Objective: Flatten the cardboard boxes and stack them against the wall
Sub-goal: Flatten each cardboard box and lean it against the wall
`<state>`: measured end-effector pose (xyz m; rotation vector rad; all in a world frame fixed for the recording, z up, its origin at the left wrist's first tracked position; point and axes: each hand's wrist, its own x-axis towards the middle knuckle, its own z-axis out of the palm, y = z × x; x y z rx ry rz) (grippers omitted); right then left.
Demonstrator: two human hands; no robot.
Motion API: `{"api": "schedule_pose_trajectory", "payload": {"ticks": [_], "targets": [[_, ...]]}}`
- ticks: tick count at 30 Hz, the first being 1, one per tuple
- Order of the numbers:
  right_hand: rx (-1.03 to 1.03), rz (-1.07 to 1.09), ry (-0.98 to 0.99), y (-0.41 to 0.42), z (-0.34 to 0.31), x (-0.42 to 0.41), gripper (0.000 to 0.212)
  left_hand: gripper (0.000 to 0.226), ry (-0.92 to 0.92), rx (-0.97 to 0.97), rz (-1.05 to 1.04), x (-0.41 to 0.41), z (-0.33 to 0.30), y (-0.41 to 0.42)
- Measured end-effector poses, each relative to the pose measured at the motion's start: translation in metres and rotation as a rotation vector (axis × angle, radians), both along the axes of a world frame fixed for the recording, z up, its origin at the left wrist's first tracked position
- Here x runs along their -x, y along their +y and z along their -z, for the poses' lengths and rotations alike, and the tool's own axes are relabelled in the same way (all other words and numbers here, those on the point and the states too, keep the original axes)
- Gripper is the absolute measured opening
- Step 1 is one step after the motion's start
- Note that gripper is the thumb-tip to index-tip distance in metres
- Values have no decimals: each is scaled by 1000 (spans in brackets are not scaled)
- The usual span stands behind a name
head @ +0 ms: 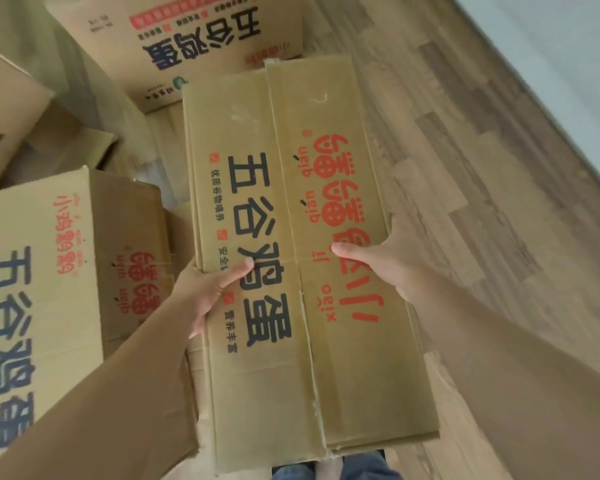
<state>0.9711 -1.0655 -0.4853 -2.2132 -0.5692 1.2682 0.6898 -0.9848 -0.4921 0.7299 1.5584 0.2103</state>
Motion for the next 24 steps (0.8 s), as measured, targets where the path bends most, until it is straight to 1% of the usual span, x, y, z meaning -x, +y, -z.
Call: {"api": "schedule_pose_trajectory", "payload": {"ticks": [3, 7, 9, 11, 13, 14, 18, 20, 22, 24], "targets": [[-43, 64, -10, -22, -48, -17, 115, 70, -27, -27, 28, -18, -44, -5], [-142, 154, -44, -56, -115, -43, 99, 75, -67, -109, 114, -55, -115, -8], [-177, 210, -103, -76, -152, -54, 98, 73, -93, -162, 166, -74, -149, -14], [-188, 290, -155, -103, -185, -64, 103, 84, -120, -203, 236, -94, -186, -25], [-221, 388, -173, -139, -220, -74, 99, 97, -120, -231, 312, -117, -225, -42], [-226, 416, -176, -150, -230, -75, 96, 99, -134, -248, 330, -123, -238, -49], [-266, 580, -223, -240, -303, -93, 92, 87, -211, -314, 489, -175, -304, -106], [-269, 634, -255, -280, -321, -100, 91, 82, -235, -345, 549, -195, -323, -134], [-255, 685, -264, -322, -337, -105, 92, 79, -265, -334, 610, -217, -338, -167], [-247, 775, -298, -385, -351, -110, 97, 72, -300, -322, 687, -243, -355, -217]]}}
